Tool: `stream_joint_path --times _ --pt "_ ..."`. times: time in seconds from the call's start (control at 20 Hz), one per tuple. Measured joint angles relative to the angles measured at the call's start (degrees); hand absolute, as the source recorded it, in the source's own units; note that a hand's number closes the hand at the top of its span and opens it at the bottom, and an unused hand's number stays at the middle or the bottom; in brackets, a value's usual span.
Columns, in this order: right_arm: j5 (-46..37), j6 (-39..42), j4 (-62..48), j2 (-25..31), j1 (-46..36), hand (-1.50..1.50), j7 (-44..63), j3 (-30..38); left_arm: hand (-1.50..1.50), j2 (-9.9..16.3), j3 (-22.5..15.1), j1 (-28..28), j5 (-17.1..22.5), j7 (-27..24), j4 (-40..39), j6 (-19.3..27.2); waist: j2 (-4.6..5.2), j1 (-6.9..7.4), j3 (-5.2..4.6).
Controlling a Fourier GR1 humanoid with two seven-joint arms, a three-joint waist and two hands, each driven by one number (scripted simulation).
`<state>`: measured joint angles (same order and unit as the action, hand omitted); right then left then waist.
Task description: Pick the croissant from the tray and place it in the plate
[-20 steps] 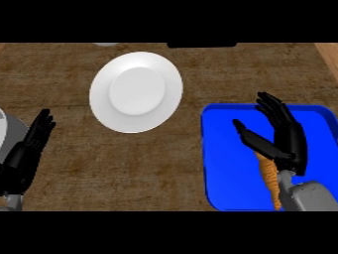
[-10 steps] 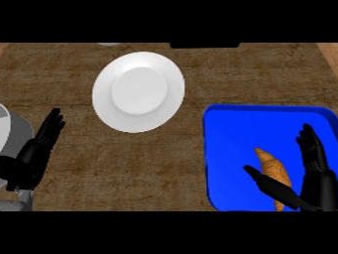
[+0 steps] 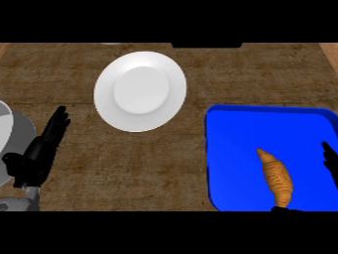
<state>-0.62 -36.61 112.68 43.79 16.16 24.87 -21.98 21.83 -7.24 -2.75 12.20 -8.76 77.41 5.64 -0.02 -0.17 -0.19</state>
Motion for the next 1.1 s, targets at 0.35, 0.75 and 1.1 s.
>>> stream_joint_path --times 0.35,0.75,1.1 --pt "0.9 8.8 3.9 4.6 -2.9 -1.5 14.5 0.3 0.0 -0.6 1.0 -0.9 -0.6 0.6 -1.0 -1.0 0.02 0.19 0.1" --pt "-0.6 17.5 0.4 3.0 -6.6 -1.5 22.6 0.4 0.0 -1.3 2.4 0.5 -1.8 0.4 0.2 -2.4 0.02 0.33 0.16" --pt "-4.3 23.3 -4.0 -2.6 -8.5 -1.5 24.5 -0.2 0.0 -2.8 3.9 0.5 -3.3 0.6 0.0 -3.6 0.01 0.24 0.18"
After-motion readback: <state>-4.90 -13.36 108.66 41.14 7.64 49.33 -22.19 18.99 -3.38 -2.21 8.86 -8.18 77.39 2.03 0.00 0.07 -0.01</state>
